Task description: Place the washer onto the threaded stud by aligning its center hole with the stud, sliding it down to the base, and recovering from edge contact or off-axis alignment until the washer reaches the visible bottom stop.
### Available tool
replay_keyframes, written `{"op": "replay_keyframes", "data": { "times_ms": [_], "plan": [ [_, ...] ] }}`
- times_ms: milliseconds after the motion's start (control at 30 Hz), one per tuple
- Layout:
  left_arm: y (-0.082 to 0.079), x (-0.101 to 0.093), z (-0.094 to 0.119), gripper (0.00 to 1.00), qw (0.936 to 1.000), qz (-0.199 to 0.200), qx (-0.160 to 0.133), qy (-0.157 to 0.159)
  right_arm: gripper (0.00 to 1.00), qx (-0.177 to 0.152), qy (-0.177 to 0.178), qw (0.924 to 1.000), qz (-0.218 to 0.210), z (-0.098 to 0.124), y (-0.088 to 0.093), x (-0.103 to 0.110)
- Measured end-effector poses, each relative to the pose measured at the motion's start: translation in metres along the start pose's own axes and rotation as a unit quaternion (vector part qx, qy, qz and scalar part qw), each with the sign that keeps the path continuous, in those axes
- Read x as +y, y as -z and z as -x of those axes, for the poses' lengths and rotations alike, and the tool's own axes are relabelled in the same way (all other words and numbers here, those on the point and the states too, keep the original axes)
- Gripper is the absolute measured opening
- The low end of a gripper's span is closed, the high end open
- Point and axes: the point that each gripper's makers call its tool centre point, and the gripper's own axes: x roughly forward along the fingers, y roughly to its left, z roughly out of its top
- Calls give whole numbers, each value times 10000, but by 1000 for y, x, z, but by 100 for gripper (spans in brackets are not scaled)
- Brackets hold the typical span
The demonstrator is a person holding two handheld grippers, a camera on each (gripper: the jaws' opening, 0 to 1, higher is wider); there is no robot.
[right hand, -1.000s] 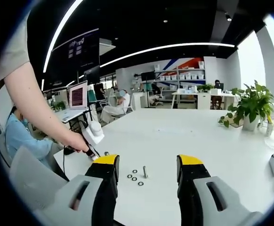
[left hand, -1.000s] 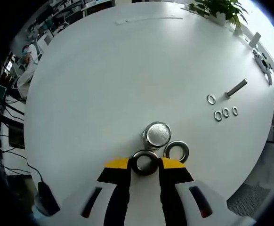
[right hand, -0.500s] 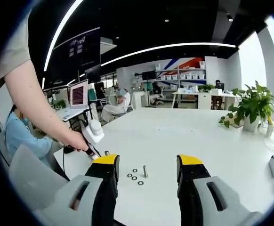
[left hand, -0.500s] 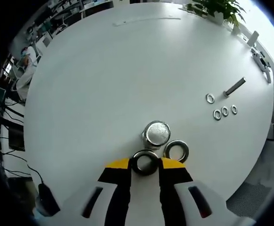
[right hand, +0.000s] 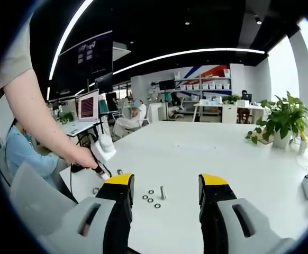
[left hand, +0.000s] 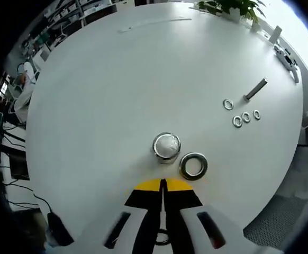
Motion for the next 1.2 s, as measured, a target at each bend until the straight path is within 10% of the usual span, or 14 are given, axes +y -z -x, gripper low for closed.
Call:
{"op": "replay_keyframes", "data": {
  "times_ms": [1200],
  "plan": [
    [13, 4, 0, 0, 9997, 213, -108, 104, 51, 50, -24, 10000, 51, -1, 2, 2]
  ]
}}
